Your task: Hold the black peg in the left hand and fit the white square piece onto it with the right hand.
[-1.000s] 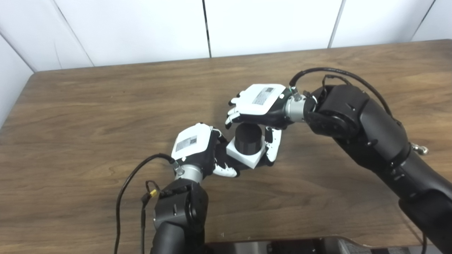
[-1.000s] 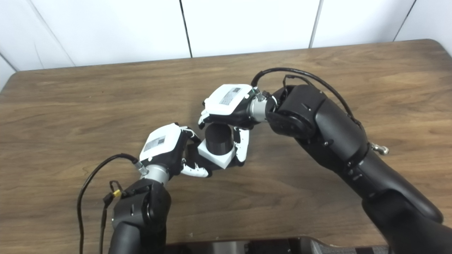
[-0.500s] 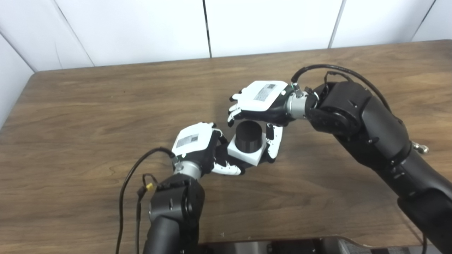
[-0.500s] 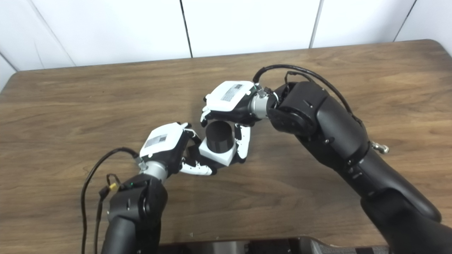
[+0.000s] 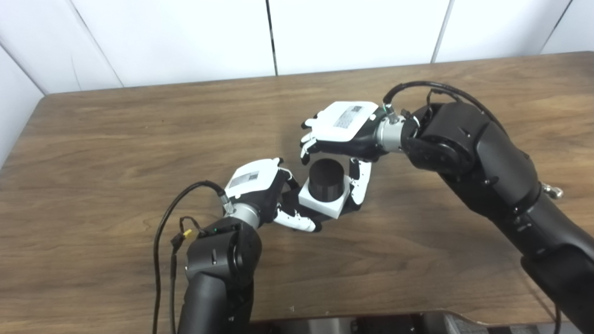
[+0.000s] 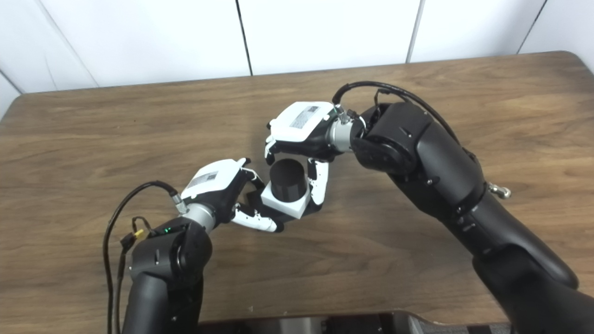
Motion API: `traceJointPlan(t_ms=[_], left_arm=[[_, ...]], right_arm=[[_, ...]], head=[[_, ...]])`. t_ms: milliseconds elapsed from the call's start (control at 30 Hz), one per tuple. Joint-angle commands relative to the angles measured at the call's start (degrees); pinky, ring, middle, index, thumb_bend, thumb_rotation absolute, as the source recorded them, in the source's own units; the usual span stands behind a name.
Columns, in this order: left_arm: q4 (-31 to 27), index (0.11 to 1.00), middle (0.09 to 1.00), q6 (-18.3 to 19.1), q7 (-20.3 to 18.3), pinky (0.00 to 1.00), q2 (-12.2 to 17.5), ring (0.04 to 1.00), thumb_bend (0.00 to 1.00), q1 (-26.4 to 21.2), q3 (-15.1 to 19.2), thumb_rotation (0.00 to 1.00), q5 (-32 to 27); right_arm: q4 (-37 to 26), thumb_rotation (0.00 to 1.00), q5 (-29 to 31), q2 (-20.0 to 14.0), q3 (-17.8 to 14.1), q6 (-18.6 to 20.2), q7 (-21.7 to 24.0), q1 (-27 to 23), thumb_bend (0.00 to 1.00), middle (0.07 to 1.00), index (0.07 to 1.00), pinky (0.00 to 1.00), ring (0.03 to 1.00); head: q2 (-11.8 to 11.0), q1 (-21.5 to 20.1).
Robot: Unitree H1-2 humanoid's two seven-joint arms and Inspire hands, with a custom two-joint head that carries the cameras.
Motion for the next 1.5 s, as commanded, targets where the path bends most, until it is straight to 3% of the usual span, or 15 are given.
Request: traceJointPlan(t_ms=[0, 267, 467, 700, 933, 1300, 1467], left_arm=[[0.29, 1.000, 1.000, -0.83, -3.15, 1.00, -0.17, 1.000, 1.00, 0.13, -0.37, 0.37, -0.40], [-4.92, 1.000, 1.000, -1.72, -5.79, 1.00, 0.17, 1.000, 1.00, -1.60, 1.50, 0.42, -0.52], [-6.47, 1.000, 1.000, -2.33, -4.72, 1.00, -0.40, 1.000, 1.00, -3.65, 4.11, 0.42, -0.62], [-11.48, 1.000, 1.000, -3.41, -10.29, 1.00, -0.58, 1.000, 1.00, -7.27, 7.77, 0.45, 1.44], [-14.49, 1.000, 1.000, -6.14, -13.36, 1.00, -0.41, 1.000, 1.00, -10.41, 11.69, 0.45, 4.18], [-20.04, 0.993, 0.975, -9.24, -14.23, 1.00, 2.22, 1.000, 1.00, -8.67, 19.28, 0.52, 4.15], [-19.92, 0.956, 0.953, -8.82, -13.27, 1.00, 3.37, 1.000, 0.98, -6.85, 23.84, 0.46, 2.74]], right_arm=[[-0.57, 0.35, 0.19, 0.28, -1.33, 0.63, -1.36, -2.42, 1.00, 0.906, 0.796, 1.00, 1.000], [-1.03, 0.38, 2.06, 0.37, -2.36, 2.31, 0.44, -4.58, 1.00, 0.917, 0.825, 1.00, 1.000], [-1.10, 0.38, 2.15, 0.44, -2.54, 2.41, -0.13, -4.88, 1.00, 0.910, 0.809, 1.00, 1.000], [-1.03, 0.37, 2.75, 0.06, -3.76, 3.23, -0.35, -4.92, 1.00, 0.911, 0.822, 1.00, 1.000], [-1.05, 0.37, 3.74, -0.78, -5.32, 4.06, -0.39, -5.26, 1.00, 0.912, 0.839, 1.00, 1.000], [-2.35, 0.42, 5.72, -5.51, -9.36, 7.83, 1.80, -6.06, 1.00, 0.953, 0.902, 1.00, 1.000], [-1.87, 0.45, 8.33, -8.08, -12.73, 9.52, 0.22, -3.71, 1.00, 0.958, 0.913, 1.00, 1.000]], head=[[0.03, -0.08], [-0.60, 0.37], [-0.89, 0.71], [-1.21, 1.24], [-1.81, 1.44], [-3.17, 0.74], [-3.45, 0.13]])
